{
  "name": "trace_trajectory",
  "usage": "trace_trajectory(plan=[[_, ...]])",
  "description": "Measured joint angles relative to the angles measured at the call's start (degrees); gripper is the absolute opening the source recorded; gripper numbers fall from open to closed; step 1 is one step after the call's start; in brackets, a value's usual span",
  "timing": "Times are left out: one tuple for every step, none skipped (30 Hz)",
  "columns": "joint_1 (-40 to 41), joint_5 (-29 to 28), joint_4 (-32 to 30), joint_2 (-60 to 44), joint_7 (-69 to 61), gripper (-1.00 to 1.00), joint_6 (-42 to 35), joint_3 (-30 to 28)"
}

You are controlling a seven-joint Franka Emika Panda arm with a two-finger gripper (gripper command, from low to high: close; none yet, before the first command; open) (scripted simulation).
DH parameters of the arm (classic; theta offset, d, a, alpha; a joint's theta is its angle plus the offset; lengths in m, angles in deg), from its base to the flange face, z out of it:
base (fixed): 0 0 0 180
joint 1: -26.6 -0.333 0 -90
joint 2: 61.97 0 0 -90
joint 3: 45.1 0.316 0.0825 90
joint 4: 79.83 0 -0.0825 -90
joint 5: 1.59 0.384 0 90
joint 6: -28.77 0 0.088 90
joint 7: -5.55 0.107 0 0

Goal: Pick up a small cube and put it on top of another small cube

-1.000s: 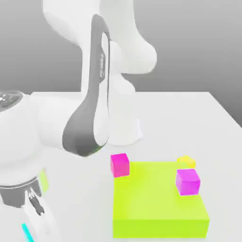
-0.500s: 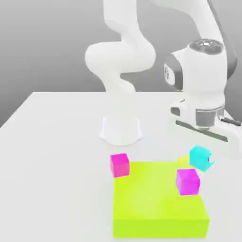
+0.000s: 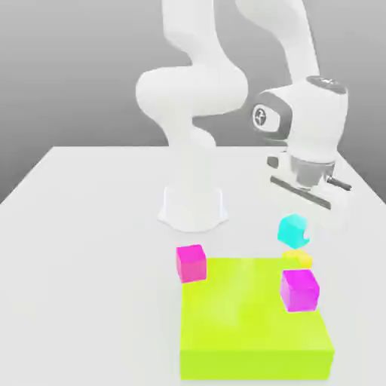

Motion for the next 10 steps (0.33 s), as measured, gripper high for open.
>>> trace_trajectory(plan=[[0.9,-1.4,0.0,-0.8,0.9,-1.0,0.5,0.5],[1.9,-2.7,0.0,-1.5,1.8,-1.0,1.1,1.0],[2.8,-4.1,0.0,-2.2,2.7,-1.0,1.6,1.4],[3.6,-5.5,0.1,-3.0,3.7,-1.0,2.1,1.8],[4.4,-7.0,0.1,-3.7,4.6,-1.0,2.6,2.2],[5.1,-8.4,0.1,-4.5,5.6,-1.0,3.1,2.4],[5.8,-9.9,0.2,-5.2,6.6,-1.0,3.5,2.6],[6.4,-11.3,0.2,-5.9,7.5,-1.0,4.0,2.8],[7.1,-12.7,0.3,-6.6,8.5,-1.0,4.5,3.0],[7.6,-14.0,0.3,-7.2,9.4,-1.0,4.9,3.2]])
